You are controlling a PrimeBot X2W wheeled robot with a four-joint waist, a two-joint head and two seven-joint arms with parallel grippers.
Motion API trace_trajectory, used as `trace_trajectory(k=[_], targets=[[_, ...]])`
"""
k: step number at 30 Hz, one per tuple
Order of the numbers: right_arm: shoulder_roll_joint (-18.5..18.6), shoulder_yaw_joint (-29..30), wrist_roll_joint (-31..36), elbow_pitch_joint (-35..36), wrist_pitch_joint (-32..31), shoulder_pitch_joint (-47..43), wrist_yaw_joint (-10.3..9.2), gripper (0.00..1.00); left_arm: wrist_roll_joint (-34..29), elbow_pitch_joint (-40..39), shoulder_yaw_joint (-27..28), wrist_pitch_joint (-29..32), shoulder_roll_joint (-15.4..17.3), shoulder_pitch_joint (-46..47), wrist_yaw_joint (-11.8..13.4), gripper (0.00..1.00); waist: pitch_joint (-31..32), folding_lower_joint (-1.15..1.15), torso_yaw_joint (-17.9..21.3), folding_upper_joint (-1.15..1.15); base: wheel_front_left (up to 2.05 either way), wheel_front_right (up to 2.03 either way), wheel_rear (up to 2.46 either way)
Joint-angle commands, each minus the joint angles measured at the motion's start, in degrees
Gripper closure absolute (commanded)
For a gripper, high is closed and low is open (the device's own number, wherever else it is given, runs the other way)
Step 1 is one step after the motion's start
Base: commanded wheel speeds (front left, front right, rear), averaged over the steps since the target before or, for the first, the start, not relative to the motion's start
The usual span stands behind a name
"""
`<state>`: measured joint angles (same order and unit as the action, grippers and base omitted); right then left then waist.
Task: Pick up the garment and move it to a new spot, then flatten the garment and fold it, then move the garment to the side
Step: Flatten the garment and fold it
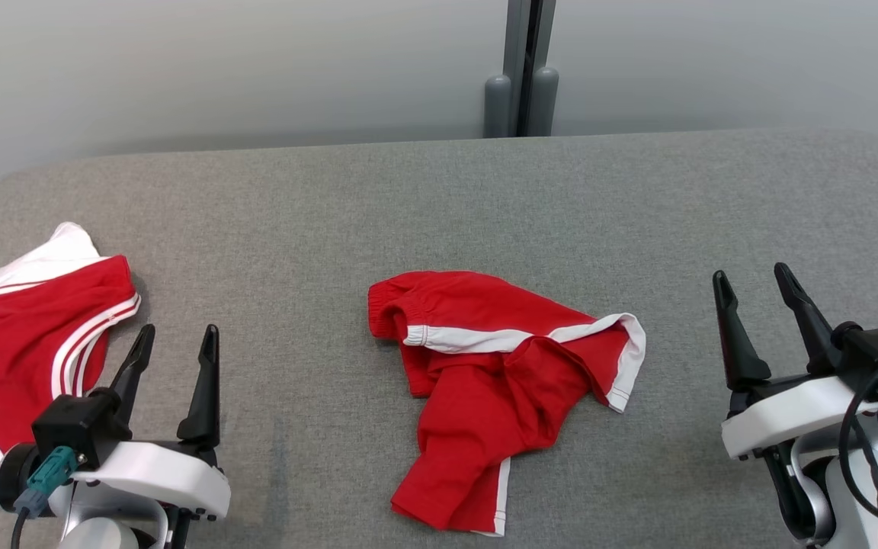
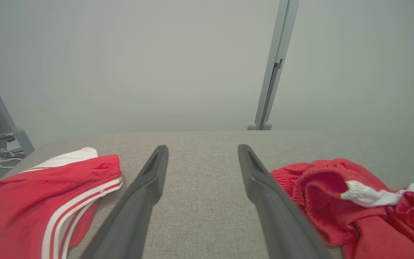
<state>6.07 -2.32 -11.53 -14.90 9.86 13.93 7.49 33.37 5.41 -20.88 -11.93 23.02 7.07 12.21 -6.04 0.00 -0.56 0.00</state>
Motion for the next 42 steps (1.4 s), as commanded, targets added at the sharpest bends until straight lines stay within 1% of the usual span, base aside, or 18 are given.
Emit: trace_trajectory(k=[1,8,14,19,29,32,35,42], targets=[[-0.20,0.04,0.60,1.82,-1.11,-1.51,0.01,0.00,0.25,-0.42,0.30,-0.09,0.47,-0.92,0.49,0.00,1.05,0.00,0.36,0.00,0.00,0.00,0.00],[-1.85,0.41,2.88,10.01,-5.27,-7.18,0.01,0.00,0.77,-1.67,0.34,0.39,0.85,-3.57,1.59,0.00,2.69,0.00,0.83,0.00,0.00,0.00,0.00],[-2.62,0.31,3.15,13.96,-7.44,-10.59,0.01,0.00,0.93,-2.59,0.32,0.62,1.07,-4.69,2.05,0.00,2.74,0.00,1.40,0.00,0.00,0.00,0.00],[-2.94,0.55,3.02,15.45,-8.40,-11.62,0.01,0.00,0.90,-2.99,0.04,1.06,1.28,-4.86,2.24,0.00,2.54,0.00,1.81,0.00,0.00,0.00,0.00],[-3.09,0.41,2.49,15.33,-8.72,-11.65,0.01,0.00,0.09,-3.08,-0.91,1.70,1.56,-2.11,2.03,0.00,1.87,0.00,2.23,0.00,0.00,0.00,0.00],[-3.07,0.09,2.26,15.38,-8.65,-10.97,0.01,0.00,-0.79,-3.35,-2.02,2.75,1.39,0.42,1.29,0.00,0.87,0.00,2.96,0.00,0.00,0.00,0.00],[-3.08,-0.17,1.89,15.32,-8.59,-10.22,0.01,0.00,-1.57,-3.10,-4.06,4.16,0.64,3.88,-0.24,0.00,-0.28,0.00,4.00,0.00,0.00,0.00,0.00],[-3.07,-0.88,1.17,14.74,-7.72,-9.18,0.01,0.00,-0.86,2.07,-9.60,8.54,-2.50,9.34,-5.07,0.00,-2.71,0.00,7.09,0.00,0.00,0.00,0.00]])
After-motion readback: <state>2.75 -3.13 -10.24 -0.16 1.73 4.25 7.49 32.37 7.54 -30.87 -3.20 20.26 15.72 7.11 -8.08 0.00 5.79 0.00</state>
